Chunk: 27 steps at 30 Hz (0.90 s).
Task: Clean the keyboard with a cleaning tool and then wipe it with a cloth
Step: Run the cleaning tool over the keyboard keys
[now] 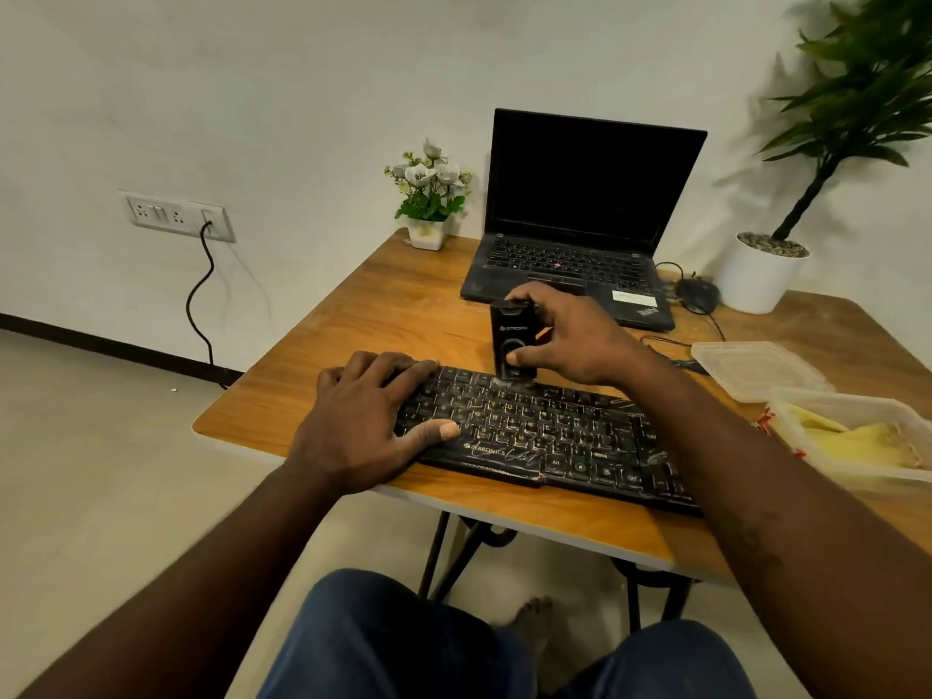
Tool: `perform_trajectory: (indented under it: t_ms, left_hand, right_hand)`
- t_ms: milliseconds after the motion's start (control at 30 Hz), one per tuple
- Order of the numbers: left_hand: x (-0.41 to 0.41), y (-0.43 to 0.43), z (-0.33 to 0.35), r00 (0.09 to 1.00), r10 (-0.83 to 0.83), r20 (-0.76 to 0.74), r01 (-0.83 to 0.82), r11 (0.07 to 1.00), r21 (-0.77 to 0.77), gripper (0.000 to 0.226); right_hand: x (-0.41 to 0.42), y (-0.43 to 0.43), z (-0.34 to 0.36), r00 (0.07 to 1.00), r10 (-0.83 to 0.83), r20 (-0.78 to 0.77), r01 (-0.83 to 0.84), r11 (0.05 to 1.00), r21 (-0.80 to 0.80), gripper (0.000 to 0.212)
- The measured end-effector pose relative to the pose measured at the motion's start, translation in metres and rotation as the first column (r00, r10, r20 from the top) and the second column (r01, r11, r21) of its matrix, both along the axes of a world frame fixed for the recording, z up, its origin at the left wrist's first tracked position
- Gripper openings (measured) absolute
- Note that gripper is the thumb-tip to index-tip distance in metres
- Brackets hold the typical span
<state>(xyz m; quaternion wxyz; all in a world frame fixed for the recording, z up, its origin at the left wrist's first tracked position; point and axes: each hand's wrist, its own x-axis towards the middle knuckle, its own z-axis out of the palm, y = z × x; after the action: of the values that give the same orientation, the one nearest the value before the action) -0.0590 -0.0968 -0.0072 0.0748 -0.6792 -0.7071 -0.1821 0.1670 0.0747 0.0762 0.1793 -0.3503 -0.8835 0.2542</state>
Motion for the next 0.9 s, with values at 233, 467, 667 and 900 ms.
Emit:
perform_trajectory:
  t_ms: [233, 467, 667, 900]
  left_hand:
    - [-0.002, 0.002, -0.002, 1.0, -0.004, 0.002, 0.004, 1.0, 0.013, 0.09]
    - [0.0, 0.001, -0.001, 1.0, 0.006, 0.022, -0.006, 1.0, 0.01, 0.091]
    - [0.0, 0.002, -0.001, 1.0, 0.012, 0.026, -0.012, 1.0, 0.003, 0.094]
    - [0.001, 0.001, -0.002, 0.999, 0.007, 0.036, -0.007, 1.0, 0.012, 0.094]
  right_hand:
    - [0.034, -0.002, 0.006, 0.996, -0.087, 0.017, 0.086, 0.995, 0.047, 0.063]
    - [0.0, -0.039, -0.021, 0.999, 0.052, 0.008, -0.052, 0.942, 0.331, 0.073]
    - [0.041, -0.022, -0.006, 0.996, -0.087, 0.031, 0.075, 0.959, 0.272, 0.075]
    - [0.008, -0.012, -0.007, 0.999, 0.007, 0.039, -0.014, 0.982, 0.187, 0.074]
